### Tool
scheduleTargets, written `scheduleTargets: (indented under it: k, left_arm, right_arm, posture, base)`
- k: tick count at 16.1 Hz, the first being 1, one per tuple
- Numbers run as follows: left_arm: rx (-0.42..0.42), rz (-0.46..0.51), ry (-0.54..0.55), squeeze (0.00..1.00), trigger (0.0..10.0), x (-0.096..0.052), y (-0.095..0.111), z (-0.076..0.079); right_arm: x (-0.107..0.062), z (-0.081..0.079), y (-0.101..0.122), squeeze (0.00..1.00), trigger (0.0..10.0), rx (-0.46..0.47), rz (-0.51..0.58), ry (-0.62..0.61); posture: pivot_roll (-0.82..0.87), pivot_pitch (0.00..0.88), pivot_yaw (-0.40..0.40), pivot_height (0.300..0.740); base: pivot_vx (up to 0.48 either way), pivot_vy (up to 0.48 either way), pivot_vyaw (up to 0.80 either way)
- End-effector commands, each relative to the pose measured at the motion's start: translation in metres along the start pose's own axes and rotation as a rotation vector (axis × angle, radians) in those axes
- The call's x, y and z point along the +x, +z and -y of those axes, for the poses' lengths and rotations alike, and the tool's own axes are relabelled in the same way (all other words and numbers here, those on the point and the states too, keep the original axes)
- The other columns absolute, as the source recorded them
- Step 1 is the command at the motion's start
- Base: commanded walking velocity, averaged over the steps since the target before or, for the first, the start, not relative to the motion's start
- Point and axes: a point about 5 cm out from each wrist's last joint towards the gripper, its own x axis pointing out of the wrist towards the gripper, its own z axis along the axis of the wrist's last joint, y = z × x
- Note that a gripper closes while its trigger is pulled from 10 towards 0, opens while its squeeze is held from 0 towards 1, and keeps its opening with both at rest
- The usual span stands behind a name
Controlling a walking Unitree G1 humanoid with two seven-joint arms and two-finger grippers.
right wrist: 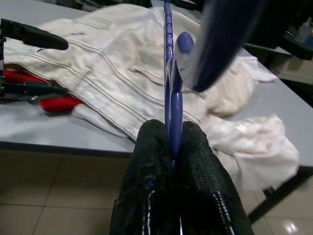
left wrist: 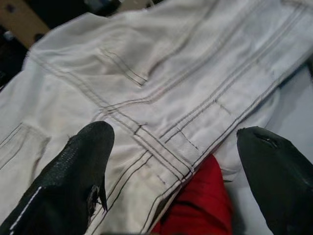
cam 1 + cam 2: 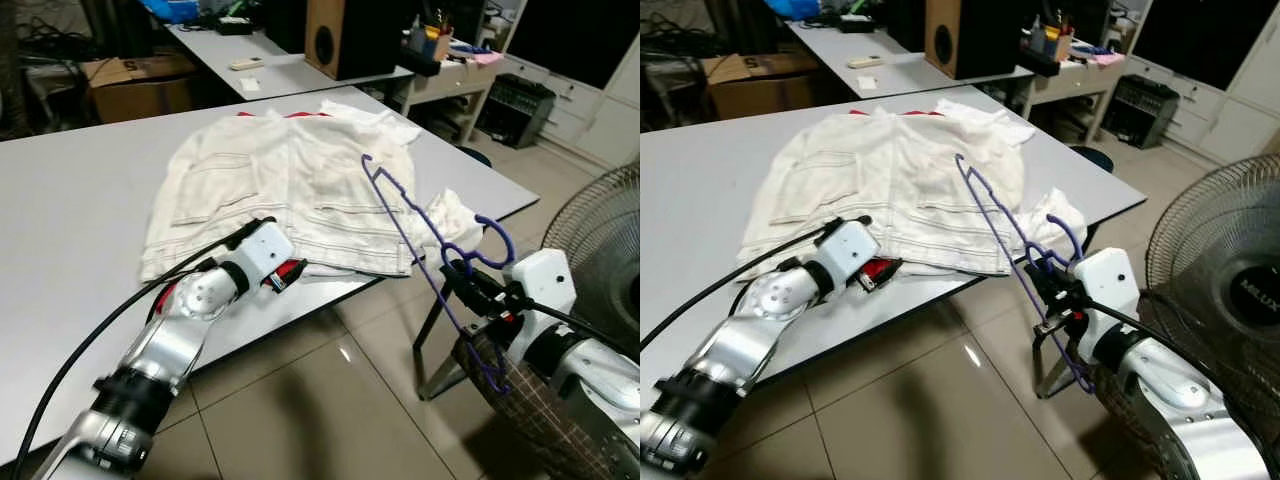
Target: Hang hanger
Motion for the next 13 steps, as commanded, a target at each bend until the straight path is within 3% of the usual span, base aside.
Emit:
scheduleTargets:
  k: [1, 2, 3, 4, 5, 8, 13]
  left_arm:
    - [0.074, -0.018, -0.009, 0.0, 10.0, 0.005, -0.001, -0.002]
    - [0.125, -0.043, -0.024, 0.0, 9.9, 0.006, -0.004, -0.003]
    - [0.162, -0.062, -0.029, 0.0, 3.9, 0.006, -0.007, -0.004]
    - [0.187, -0.076, -0.023, 0.0, 1.5, 0.007, -0.01, -0.007]
    - [0.215, -0.089, 0.0, 0.0, 0.0, 0.011, -0.012, -0.013]
    - [0.259, -0.094, 0.015, 0.0, 0.0, 0.015, -0.012, -0.019]
    - [0.298, -0.06, -0.009, 0.0, 0.0, 0.015, -0.008, -0.025]
  right_arm:
    - [-0.007, 0.006, 0.0, 0.0, 10.0, -0.012, -0.01, -0.019]
    - [-0.013, 0.005, -0.005, 0.0, 10.0, -0.019, -0.052, 0.017]
    - [-0.017, 0.004, -0.01, 0.0, 10.0, -0.036, -0.087, 0.041]
    - [-0.021, 0.005, -0.014, 0.0, 10.0, -0.045, -0.112, 0.048]
    - [-0.027, 0.011, -0.018, 0.0, 10.0, -0.051, -0.135, 0.04]
    - [-0.033, 0.021, -0.022, 0.0, 10.0, -0.068, -0.164, 0.022]
    - [-0.034, 0.025, -0.025, 0.0, 10.0, -0.074, -0.161, 0.033]
  posture:
    - [-0.08, 0.0, -0.042, 0.74]
    - [-0.09, 0.0, -0.036, 0.74]
    - [-0.1, 0.0, -0.033, 0.74]
    - [-0.1, 0.0, -0.03, 0.74]
    - [-0.1, 0.0, -0.03, 0.74]
    - [-0.11, 0.0, -0.026, 0.74]
    - [-0.1, 0.0, -0.024, 0.74]
  base:
    - [0.0, 0.0, 0.0]
    - [0.0, 0.0, 0.0]
    - [0.0, 0.0, 0.0]
    - [0.0, 0.0, 0.0]
    - [0.0, 0.0, 0.0]
    - [0.0, 0.0, 0.0]
    - [0.0, 0.0, 0.0]
